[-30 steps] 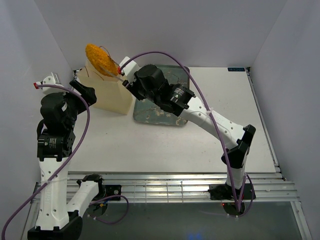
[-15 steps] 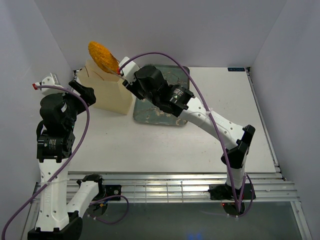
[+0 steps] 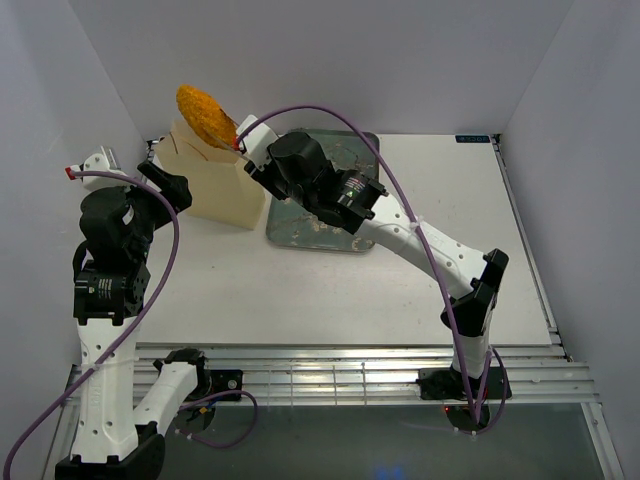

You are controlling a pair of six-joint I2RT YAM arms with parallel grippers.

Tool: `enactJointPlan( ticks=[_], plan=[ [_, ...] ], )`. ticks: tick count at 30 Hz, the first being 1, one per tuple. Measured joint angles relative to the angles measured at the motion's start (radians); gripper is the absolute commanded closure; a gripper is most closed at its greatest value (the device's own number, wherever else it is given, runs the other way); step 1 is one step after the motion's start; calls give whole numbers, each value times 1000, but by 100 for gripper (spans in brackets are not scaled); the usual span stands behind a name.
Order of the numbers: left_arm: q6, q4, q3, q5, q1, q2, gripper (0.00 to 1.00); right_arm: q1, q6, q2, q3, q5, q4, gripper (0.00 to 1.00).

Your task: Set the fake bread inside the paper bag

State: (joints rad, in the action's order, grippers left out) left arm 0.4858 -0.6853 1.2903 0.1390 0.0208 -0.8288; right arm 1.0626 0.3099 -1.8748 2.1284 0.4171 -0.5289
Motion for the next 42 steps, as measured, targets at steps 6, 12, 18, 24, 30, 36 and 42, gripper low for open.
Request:
enactJointPlan(
  ticks=[6, 12, 18, 24, 30, 36, 42],
  plan=[
    [0, -4, 0, 0, 0, 0, 10, 0, -3, -3, 0, 0, 0, 64],
    [0, -4, 0, 0, 0, 0, 10, 0, -6, -13, 0, -1, 0, 56],
    [0, -3, 0, 0, 0, -1, 10, 0, -8, -17, 0, -1, 1, 50],
    [0, -3, 0, 0, 0, -2, 10, 0, -11, -17, 0, 0, 17, 47],
    [0, -3, 0, 0, 0, -5, 10, 1, -11, -17, 0, 0, 30, 49],
    [0, -3, 0, -1, 0, -5, 10, 1, -15, -17, 0, 0, 30, 50],
    [0, -3, -1, -1, 0, -5, 10, 1, -31, -11, -6, 9, 32, 51]
  ],
)
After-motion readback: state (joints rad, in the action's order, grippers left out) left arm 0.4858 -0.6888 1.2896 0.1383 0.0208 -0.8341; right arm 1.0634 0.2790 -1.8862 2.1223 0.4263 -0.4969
